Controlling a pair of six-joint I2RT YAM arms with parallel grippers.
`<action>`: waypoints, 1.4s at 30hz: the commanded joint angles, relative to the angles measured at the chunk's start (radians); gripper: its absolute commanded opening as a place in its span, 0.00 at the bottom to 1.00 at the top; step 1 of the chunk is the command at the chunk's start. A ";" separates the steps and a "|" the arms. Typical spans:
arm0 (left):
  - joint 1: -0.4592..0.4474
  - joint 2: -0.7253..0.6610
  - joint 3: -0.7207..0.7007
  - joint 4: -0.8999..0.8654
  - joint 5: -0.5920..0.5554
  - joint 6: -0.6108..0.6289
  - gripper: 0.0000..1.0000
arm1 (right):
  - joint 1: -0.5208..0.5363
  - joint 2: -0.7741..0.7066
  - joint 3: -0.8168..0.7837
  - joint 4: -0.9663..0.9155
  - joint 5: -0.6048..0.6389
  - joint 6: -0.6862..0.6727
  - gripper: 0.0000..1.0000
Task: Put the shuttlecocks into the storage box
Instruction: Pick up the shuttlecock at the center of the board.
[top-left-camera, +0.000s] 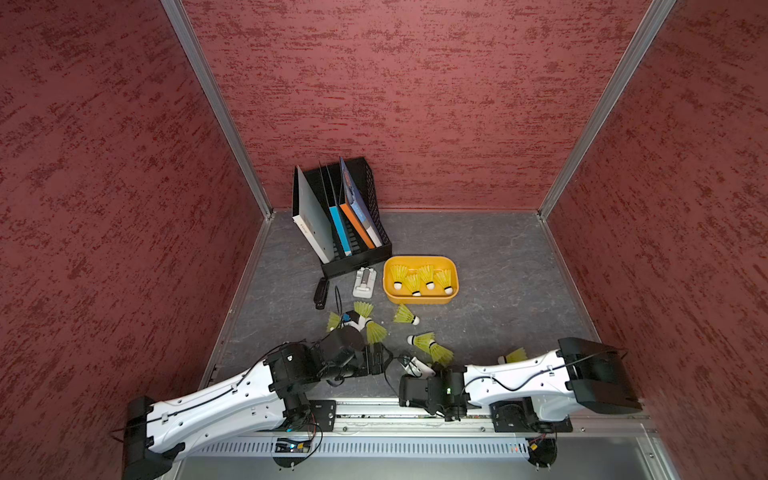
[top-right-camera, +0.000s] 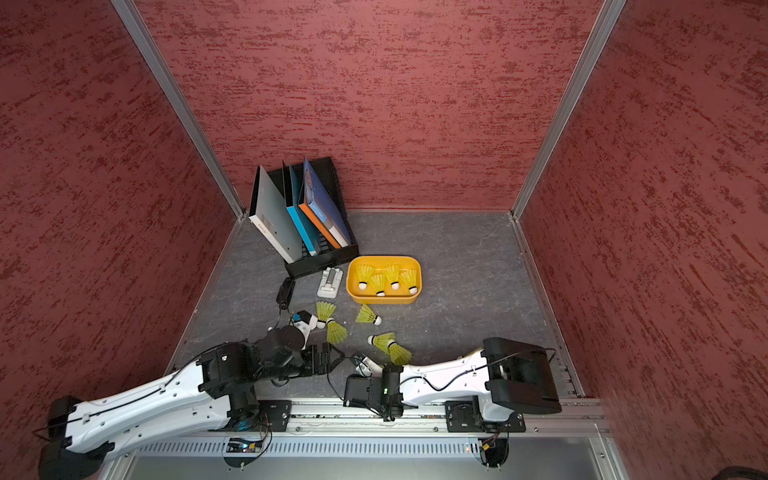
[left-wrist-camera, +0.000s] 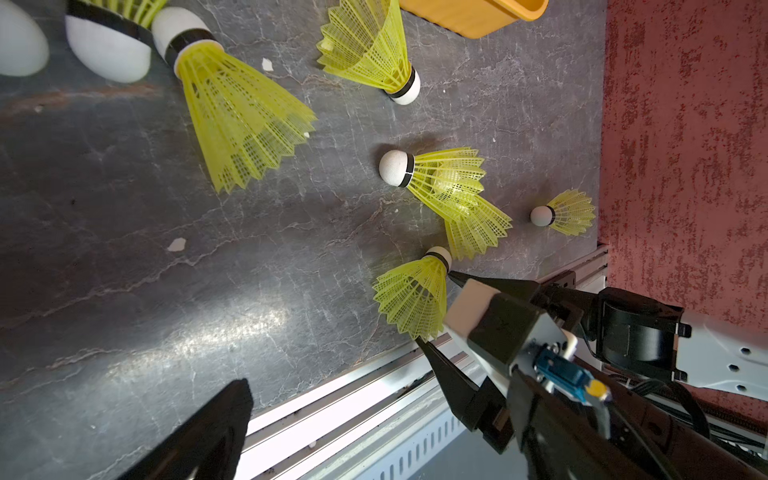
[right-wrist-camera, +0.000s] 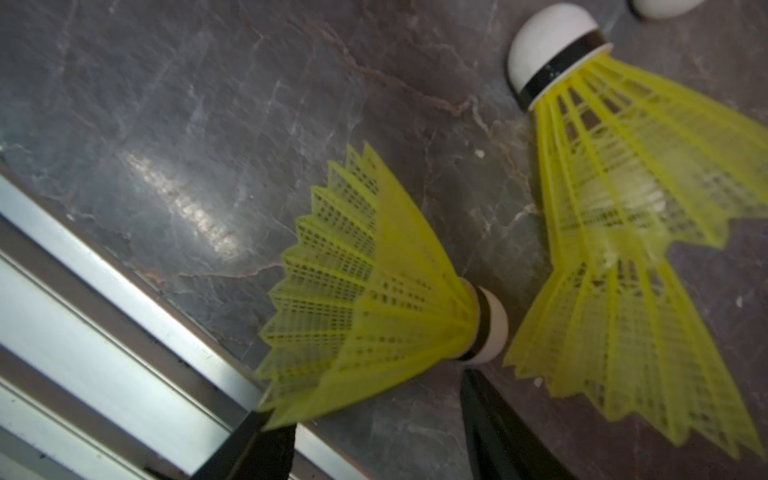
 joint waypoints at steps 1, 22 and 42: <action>-0.008 -0.014 0.020 -0.010 -0.023 -0.010 1.00 | -0.038 0.014 0.046 0.045 -0.005 -0.049 0.63; -0.008 0.001 0.037 0.010 -0.037 -0.002 1.00 | -0.327 0.075 0.140 0.050 -0.298 -0.232 0.67; -0.014 -0.020 -0.036 0.039 -0.020 -0.057 1.00 | -0.368 0.124 0.142 0.105 -0.334 -0.333 0.56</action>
